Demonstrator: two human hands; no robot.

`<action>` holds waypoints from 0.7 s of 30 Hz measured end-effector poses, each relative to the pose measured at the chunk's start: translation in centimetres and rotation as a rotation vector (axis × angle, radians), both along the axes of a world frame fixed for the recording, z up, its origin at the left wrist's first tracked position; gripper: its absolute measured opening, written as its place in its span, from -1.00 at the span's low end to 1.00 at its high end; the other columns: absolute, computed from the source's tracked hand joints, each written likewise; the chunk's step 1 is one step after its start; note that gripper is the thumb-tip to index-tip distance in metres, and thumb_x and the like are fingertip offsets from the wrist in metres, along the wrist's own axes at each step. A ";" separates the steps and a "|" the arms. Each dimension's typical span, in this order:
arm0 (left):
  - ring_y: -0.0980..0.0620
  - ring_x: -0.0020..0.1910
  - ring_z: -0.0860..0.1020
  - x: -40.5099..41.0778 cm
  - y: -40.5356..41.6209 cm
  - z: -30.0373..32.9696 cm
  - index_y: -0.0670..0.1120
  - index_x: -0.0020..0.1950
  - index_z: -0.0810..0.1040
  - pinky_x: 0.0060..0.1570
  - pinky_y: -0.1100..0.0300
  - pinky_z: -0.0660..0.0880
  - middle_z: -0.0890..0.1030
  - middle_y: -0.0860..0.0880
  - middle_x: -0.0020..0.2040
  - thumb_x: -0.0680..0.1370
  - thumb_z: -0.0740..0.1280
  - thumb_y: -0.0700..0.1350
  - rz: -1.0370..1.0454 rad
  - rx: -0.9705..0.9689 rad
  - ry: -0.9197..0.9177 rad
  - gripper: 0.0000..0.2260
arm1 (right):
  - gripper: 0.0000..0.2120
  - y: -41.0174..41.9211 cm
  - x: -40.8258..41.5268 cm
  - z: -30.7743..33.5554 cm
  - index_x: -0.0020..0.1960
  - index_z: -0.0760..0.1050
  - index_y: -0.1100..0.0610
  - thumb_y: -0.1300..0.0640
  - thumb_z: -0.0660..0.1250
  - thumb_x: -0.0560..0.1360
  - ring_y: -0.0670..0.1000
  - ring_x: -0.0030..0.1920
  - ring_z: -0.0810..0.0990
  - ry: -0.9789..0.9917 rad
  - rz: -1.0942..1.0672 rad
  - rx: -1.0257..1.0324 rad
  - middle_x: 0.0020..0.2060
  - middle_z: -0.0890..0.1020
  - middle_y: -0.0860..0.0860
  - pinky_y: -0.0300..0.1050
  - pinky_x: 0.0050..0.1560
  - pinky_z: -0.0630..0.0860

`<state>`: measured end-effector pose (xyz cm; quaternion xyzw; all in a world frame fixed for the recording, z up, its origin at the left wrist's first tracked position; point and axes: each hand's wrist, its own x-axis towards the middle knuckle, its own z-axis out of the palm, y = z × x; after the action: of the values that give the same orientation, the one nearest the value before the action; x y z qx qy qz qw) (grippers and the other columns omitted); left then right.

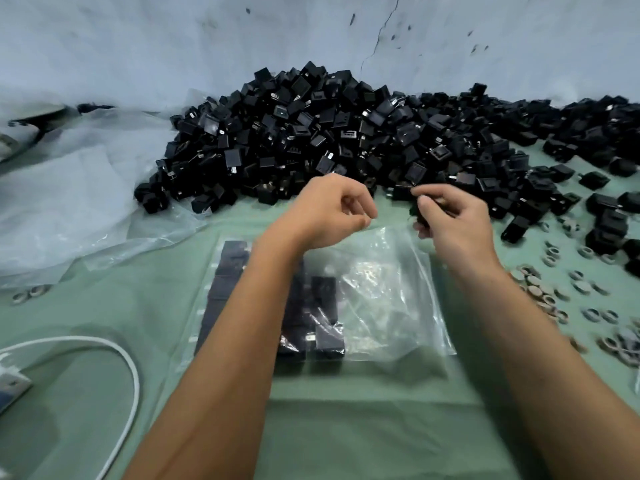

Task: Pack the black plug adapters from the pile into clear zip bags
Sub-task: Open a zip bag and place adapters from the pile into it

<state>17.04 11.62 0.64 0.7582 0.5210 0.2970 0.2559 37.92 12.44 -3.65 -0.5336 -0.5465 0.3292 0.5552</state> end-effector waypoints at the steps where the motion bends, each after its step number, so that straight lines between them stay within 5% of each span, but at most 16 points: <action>1: 0.07 -0.17 0.57 1.1 -0.1 -0.1 0.02 -0.04 0.73 -0.08 0.18 0.55 0.66 0.04 -0.14 0.52 0.48 -0.21 -0.043 0.014 0.021 -0.87 | -0.84 -0.6 0.6 -0.9 -0.03 0.71 -0.05 0.15 0.37 0.60 -0.06 -0.31 0.66 0.059 -0.026 -0.034 -0.26 0.68 -0.06 -0.19 -0.28 0.56; 6: 0.04 0.12 0.45 4.6 -0.9 -0.6 0.11 0.14 0.72 0.09 0.22 0.34 0.53 -0.03 0.11 0.54 0.44 -0.28 -0.258 0.073 0.166 -0.69 | -0.92 -1.6 1.9 -2.9 -0.06 0.65 0.03 0.11 0.39 0.60 -0.07 -0.42 0.56 0.204 -0.080 -0.074 -0.23 0.65 0.03 -0.23 -0.46 0.44; 11: -0.02 0.19 0.43 4.5 -0.8 -0.3 0.11 0.02 0.74 0.31 0.06 0.33 0.53 -0.02 0.13 0.54 0.48 -0.22 -0.254 0.118 0.260 -0.78 | -0.92 -1.7 2.1 -2.8 -0.07 0.65 0.04 0.11 0.39 0.58 -0.02 -0.44 0.52 0.245 0.124 -0.087 -0.19 0.62 0.10 -0.27 -0.53 0.32; 16: 0.02 -0.12 0.63 2.3 -0.7 0.7 0.03 -0.09 0.77 -0.05 0.11 0.60 0.67 0.00 -0.06 0.47 0.55 -0.26 -0.184 0.054 0.193 -0.82 | -0.77 -2.1 3.2 -2.1 0.07 0.70 0.14 0.24 0.31 0.51 0.08 -0.40 0.61 0.316 0.549 -0.180 -0.17 0.66 0.15 -0.22 -0.51 0.47; 21: 0.10 -0.24 0.68 1.6 -0.9 1.1 -0.01 -0.12 0.76 -0.14 0.23 0.61 0.73 -0.02 -0.16 0.45 0.53 -0.32 -0.162 -0.008 0.133 -0.81 | -0.67 -2.7 4.0 -1.5 0.22 0.68 0.15 0.35 0.41 0.49 0.07 -0.11 0.72 0.270 0.784 -0.279 0.10 0.71 0.16 -0.15 -0.11 0.67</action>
<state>18.63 10.76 1.73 0.8149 0.4748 0.2223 0.2470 41.95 9.73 -5.15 -0.3080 -0.5804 0.6526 0.3773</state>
